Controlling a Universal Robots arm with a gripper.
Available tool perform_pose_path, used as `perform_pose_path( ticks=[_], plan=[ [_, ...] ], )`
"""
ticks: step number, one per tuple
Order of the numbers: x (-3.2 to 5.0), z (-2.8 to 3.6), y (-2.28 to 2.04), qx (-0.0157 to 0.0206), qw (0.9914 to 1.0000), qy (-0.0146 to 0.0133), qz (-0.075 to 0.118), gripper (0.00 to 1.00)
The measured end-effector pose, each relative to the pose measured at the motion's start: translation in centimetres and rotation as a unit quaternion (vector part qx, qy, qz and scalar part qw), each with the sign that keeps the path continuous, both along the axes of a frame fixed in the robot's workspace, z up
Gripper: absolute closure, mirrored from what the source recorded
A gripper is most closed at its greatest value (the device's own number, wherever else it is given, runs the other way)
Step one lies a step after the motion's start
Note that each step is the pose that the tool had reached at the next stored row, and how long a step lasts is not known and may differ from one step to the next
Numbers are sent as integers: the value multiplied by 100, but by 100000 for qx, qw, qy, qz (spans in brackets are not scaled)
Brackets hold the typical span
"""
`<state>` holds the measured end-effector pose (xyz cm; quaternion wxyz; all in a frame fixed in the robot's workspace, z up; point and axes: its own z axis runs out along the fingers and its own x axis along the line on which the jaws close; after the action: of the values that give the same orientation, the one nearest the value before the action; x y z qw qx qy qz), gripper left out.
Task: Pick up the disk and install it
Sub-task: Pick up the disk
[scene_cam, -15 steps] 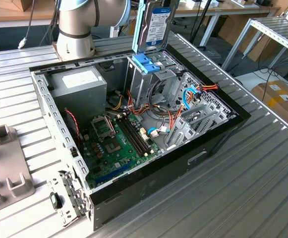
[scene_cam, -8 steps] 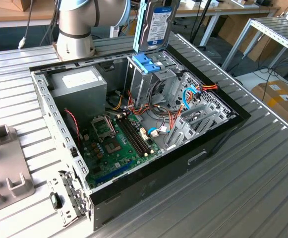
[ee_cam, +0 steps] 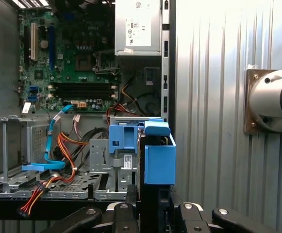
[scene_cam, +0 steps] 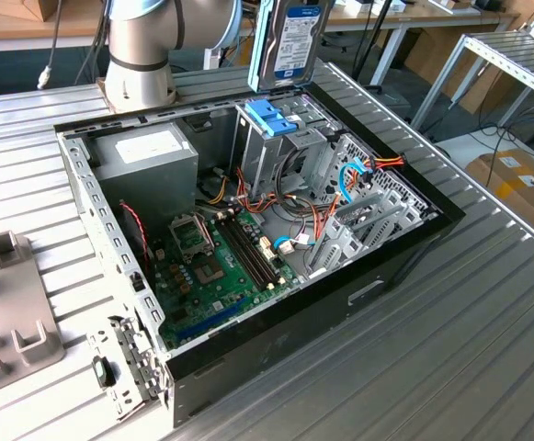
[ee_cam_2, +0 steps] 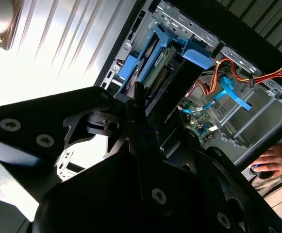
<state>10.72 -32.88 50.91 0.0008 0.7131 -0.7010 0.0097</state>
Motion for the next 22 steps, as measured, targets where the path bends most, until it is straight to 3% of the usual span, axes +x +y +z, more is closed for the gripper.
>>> perform_pose_path(
  ticks=[13,22],
  plan=[
    [0,15,-1,4,100000,-1,0,65],
    [0,15,-109,-1,100000,0,1,65]
  ],
)
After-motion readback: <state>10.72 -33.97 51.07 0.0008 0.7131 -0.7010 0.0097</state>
